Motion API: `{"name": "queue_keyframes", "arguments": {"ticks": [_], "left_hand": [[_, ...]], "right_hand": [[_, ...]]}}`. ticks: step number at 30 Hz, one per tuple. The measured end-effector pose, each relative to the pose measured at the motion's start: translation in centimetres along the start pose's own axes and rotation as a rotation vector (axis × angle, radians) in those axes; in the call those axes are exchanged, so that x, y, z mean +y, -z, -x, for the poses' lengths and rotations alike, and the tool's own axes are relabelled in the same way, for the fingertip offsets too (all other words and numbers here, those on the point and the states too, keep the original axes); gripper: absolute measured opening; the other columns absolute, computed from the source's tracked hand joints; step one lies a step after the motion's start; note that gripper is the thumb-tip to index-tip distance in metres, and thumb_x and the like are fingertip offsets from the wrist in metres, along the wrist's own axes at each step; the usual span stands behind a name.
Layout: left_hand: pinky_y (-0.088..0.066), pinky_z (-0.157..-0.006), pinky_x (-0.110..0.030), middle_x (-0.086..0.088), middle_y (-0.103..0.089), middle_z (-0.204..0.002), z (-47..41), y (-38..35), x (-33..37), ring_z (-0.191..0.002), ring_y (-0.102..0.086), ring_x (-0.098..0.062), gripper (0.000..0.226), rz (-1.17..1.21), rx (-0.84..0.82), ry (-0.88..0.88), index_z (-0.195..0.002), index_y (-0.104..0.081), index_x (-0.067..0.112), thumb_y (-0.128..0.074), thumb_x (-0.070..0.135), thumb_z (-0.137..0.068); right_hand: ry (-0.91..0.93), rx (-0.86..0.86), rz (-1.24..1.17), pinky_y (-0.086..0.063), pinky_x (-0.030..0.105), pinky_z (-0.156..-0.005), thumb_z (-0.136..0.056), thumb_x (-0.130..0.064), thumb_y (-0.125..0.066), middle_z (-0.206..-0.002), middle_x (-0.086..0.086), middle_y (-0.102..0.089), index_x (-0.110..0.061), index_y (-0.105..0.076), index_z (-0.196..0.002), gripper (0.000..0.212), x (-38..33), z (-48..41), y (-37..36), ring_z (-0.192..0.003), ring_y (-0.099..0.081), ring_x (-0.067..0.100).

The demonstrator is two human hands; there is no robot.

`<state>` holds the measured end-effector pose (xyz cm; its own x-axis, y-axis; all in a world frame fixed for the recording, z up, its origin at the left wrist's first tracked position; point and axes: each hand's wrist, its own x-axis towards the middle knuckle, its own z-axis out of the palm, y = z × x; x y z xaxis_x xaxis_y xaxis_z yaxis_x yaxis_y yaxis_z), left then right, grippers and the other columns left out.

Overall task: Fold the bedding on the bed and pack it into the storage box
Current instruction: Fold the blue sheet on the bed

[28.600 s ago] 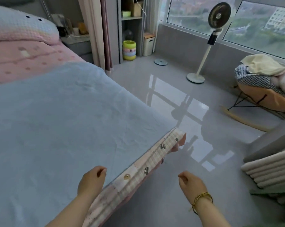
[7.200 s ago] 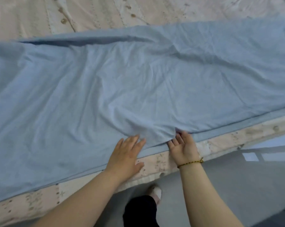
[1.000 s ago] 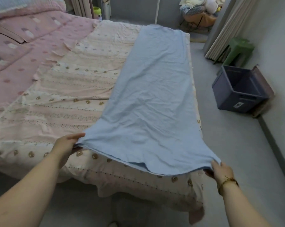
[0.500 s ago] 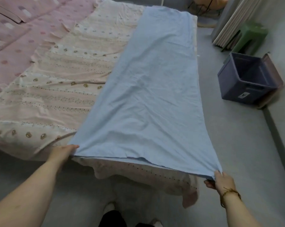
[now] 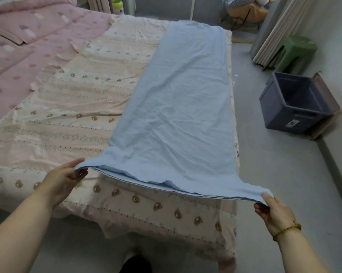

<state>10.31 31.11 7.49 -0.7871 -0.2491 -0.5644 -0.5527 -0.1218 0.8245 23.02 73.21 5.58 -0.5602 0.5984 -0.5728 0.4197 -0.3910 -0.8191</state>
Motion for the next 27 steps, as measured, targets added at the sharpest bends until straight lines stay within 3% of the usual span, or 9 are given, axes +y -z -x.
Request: {"name": "queue_keyframes", "arguments": {"ticks": [4, 8, 10, 12, 15, 17, 19, 23, 27], "left_hand": [[-0.04, -0.092, -0.025, -0.01, -0.059, -0.097, -3.6, -1.4, 0.3, -0.081, -0.052, -0.017, 0.044, -0.11, 0.003, -0.079, -0.131, -0.043, -0.008, -0.038, -0.018, -0.089], [-0.048, -0.052, -0.003, 0.009, -0.065, -0.056, -11.0, -4.9, 3.8, -0.064, -0.056, -0.008, 0.037, -0.133, -0.017, -0.16, -0.122, -0.05, 0.001, -0.046, -0.013, -0.088], [-0.047, -0.047, -0.004, 0.016, -0.059, -0.041, -15.2, -7.1, 6.0, -0.051, -0.058, -0.003, 0.02, -0.114, 0.0, -0.184, -0.103, -0.059, -0.001, -0.049, -0.009, -0.088], [-0.047, -0.046, -0.006, 0.016, -0.058, -0.04, -20.4, -9.8, 8.3, -0.04, -0.055, 0.003, 0.019, -0.126, 0.047, -0.226, -0.075, -0.059, 0.009, -0.054, -0.004, -0.087], [-0.049, -0.055, -0.014, -0.002, -0.066, -0.072, -25.4, -14.1, 10.8, -0.043, -0.056, 0.005, 0.008, -0.183, 0.063, -0.268, -0.09, -0.062, 0.01, -0.058, 0.004, -0.088], [-0.051, -0.077, -0.025, -0.015, -0.057, -0.114, -28.5, -16.6, 10.5, -0.083, -0.065, -0.009, 0.05, -0.313, 0.024, -0.282, -0.136, -0.04, 0.012, -0.059, 0.01, -0.089], [-0.032, -0.107, -0.041, -0.011, -0.027, -0.15, -29.7, -17.9, 8.8, -0.132, -0.037, -0.026, 0.076, -0.715, 0.023, -0.333, -0.148, -0.012, 0.019, -0.059, 0.023, -0.089], [-0.007, -0.113, -0.04, -0.004, -0.002, -0.157, -30.9, -19.9, 2.0, -0.144, -0.006, -0.023, 0.069, -1.409, -0.02, -0.318, -0.148, -0.005, 0.025, -0.04, 0.047, -0.093], [0.0, -0.114, -0.044, -0.002, 0.004, -0.157, -31.0, -21.4, -0.4, -0.144, 0.0, -0.021, 0.064, -1.54, 0.035, -0.25, -0.148, -0.002, 0.029, -0.028, 0.051, -0.095]], "right_hand": [[0.012, 0.037, -0.024, -0.044, 0.013, -0.033, -0.097, -0.007, -0.042, -0.061, 0.014, -0.05, -0.01, -0.046, -0.073, 0.024, -2.3, -3.2, -2.1, -0.028, -0.051, 0.004], [0.014, 0.081, -0.072, -0.045, 0.014, -0.033, -0.097, -0.008, -0.041, -0.057, 0.018, -0.052, -0.012, -0.045, -0.074, 0.024, -5.4, -8.0, -6.1, -0.028, -0.051, 0.003], [0.015, 0.11, -0.095, -0.044, 0.014, -0.033, -0.098, -0.01, -0.04, -0.044, 0.01, -0.058, -0.012, -0.045, -0.075, 0.023, -7.2, -10.4, -8.3, -0.028, -0.051, 0.002], [0.029, 0.142, -0.098, -0.045, 0.014, -0.033, -0.098, -0.011, -0.04, -0.059, 0.013, -0.055, -0.013, -0.045, -0.075, 0.023, -9.4, -13.6, -11.0, -0.028, -0.051, 0.002], [0.088, 0.149, -0.101, -0.047, 0.013, -0.038, -0.099, -0.014, -0.037, -0.074, 0.006, -0.052, -0.015, -0.046, -0.077, 0.024, -11.5, -18.9, -14.3, -0.034, -0.056, 0.001], [0.108, 0.074, 0.009, -0.052, 0.016, -0.055, -0.099, -0.017, -0.037, -0.081, 0.005, -0.063, -0.013, -0.053, -0.093, 0.017, -11.5, -22.6, -16.7, -0.057, -0.064, 0.005], [0.135, 0.068, 0.381, -0.045, 0.031, -0.092, -0.097, -0.021, -0.043, -0.123, 0.011, -0.056, -0.008, -0.042, -0.129, 0.035, -9.9, -25.9, -18.0, -0.104, -0.057, 0.019], [0.23, -0.047, 1.369, -0.021, 0.039, -0.113, -0.093, -0.04, -0.045, -0.155, 0.009, -0.011, -0.017, -0.017, -0.147, 0.064, -4.4, -30.1, -19.3, -0.14, -0.016, 0.029], [0.478, 0.022, 1.5, -0.02, 0.044, -0.112, -0.087, -0.052, -0.044, -0.154, 0.013, -0.014, -0.017, -0.024, -0.145, 0.071, -3.9, -32.6, -19.4, -0.14, -0.018, 0.031]]}}
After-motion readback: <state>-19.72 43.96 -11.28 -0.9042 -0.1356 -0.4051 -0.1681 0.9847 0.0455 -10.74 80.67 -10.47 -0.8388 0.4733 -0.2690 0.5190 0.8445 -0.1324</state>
